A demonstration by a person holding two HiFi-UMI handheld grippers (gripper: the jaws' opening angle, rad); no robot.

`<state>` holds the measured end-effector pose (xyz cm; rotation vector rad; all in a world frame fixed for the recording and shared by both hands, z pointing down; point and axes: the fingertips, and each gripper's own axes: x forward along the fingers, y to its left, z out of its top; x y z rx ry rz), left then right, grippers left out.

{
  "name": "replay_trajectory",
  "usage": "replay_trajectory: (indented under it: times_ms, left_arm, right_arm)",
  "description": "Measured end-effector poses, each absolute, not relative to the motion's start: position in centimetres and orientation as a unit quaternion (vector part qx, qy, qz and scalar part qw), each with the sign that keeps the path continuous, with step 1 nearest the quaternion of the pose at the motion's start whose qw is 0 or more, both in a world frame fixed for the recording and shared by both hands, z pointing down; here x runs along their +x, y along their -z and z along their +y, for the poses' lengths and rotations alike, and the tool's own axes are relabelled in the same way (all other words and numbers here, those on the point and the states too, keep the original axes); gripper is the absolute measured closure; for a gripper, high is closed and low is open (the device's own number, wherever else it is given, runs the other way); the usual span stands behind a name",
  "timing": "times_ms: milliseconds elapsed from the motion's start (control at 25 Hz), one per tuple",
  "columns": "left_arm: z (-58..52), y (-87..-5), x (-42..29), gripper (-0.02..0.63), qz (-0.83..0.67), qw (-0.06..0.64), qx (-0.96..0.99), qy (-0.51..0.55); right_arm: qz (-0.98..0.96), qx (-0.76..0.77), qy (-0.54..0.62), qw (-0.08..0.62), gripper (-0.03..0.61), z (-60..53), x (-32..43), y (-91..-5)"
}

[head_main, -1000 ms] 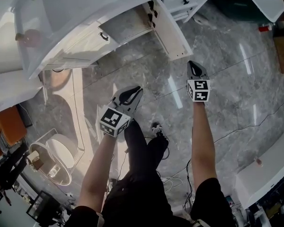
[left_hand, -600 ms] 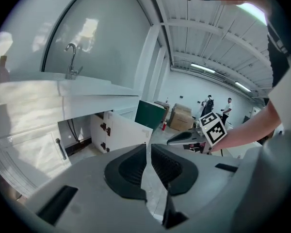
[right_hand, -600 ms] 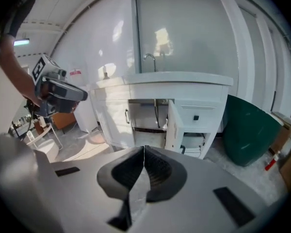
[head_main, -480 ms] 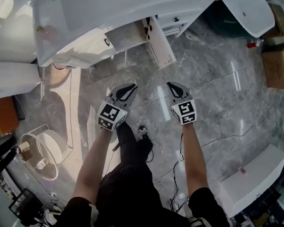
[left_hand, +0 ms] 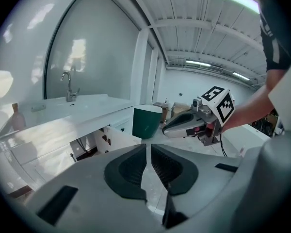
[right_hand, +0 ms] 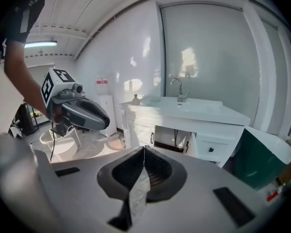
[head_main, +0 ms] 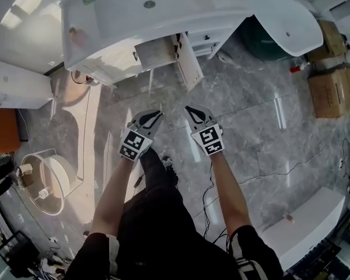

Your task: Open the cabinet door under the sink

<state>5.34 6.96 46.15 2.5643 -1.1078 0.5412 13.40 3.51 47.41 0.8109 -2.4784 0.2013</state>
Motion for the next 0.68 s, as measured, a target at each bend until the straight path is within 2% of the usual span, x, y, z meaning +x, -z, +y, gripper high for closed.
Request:
replay_trajectory:
  times_ms: [200,360,680]
  left_arm:
    - [9.6,-43.7,4.2,0.574,-0.395,0.127,0.890,-0.187]
    - [12.2,-41.5,3.1,0.574,-0.421,0.133,0.882,-0.165]
    - [14.1,-36.7,1.8,0.574,-0.416,0.138,0.887,-0.144]
  right_arm:
    - [-0.913,0.308,-0.073,0.257,0.518,5.7,13.5,-44.1]
    - [-0.904,0.313,-0.086,0.280,0.518,8.5,14.1,-42.6]
    - [-0.896,0.340,-0.084,0.271,0.518,8.7,14.0,-39.2]
